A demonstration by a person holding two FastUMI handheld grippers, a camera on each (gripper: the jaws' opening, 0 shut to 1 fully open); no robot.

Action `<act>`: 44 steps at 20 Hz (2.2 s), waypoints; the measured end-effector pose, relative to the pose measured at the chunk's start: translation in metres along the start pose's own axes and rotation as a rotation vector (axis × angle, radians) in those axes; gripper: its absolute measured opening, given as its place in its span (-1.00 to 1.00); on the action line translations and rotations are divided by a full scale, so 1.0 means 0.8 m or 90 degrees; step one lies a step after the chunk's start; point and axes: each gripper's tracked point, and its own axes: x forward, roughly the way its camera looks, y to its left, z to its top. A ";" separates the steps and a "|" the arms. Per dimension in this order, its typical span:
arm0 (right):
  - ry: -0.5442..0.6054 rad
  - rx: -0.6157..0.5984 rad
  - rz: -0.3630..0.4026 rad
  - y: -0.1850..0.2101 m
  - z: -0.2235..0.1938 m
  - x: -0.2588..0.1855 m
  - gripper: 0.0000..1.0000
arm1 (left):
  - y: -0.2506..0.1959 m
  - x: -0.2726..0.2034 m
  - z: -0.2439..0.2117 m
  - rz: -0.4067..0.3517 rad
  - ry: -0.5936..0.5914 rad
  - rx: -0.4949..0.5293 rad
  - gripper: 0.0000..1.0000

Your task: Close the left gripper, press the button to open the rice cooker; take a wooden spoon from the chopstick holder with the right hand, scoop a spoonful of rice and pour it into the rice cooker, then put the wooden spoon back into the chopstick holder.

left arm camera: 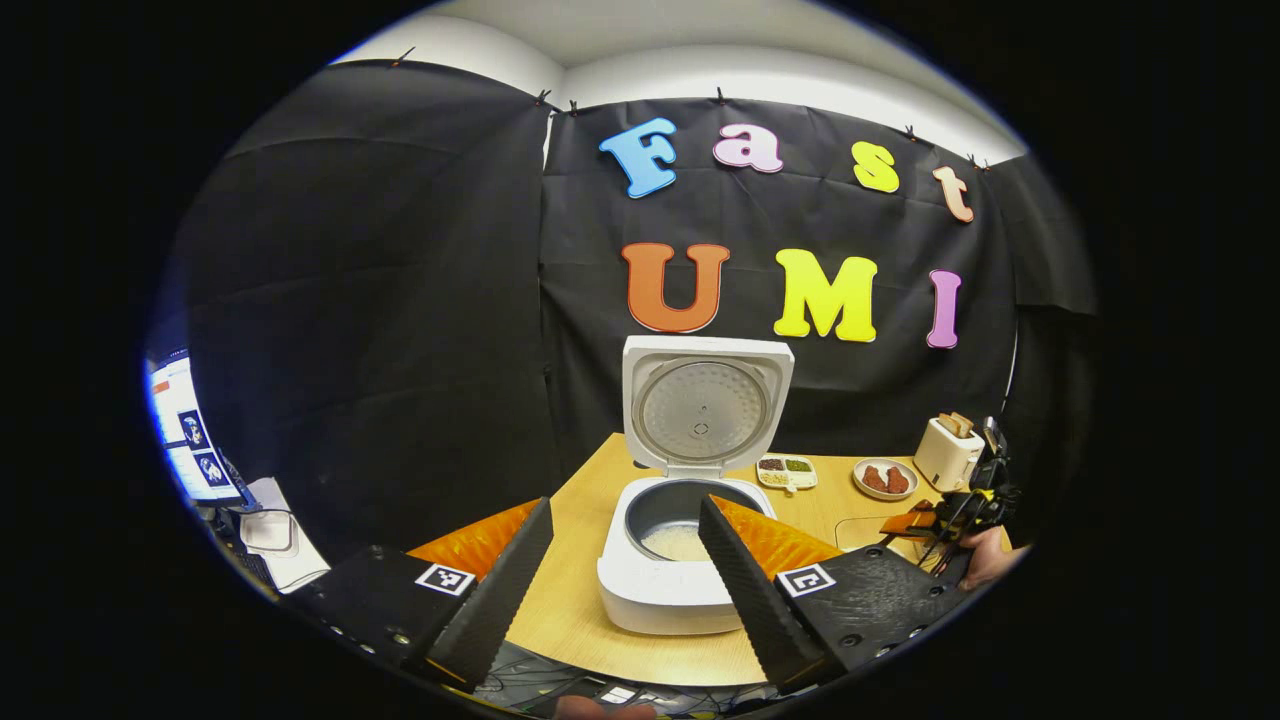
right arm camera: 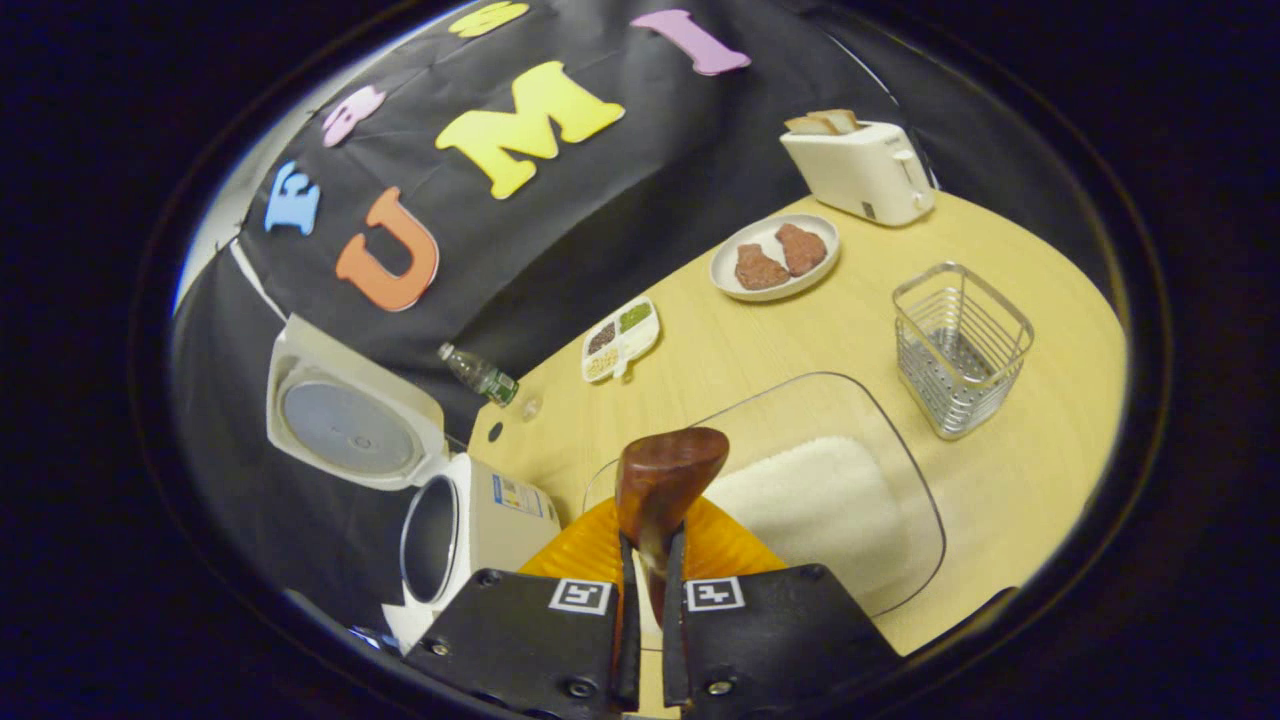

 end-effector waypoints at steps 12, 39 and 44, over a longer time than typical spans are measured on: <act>-0.096 0.109 0.029 -0.049 0.100 -0.083 -0.72 | -0.038 0.015 0.013 -0.030 -0.011 -0.003 0.89; -0.028 -0.072 0.201 0.314 0.006 0.027 -0.72 | 0.083 -0.021 -0.008 -0.006 -0.030 0.013 0.89; -0.055 -0.186 0.163 0.339 -0.019 0.050 -0.72 | 0.095 -0.022 -0.013 -0.004 -0.027 0.016 0.89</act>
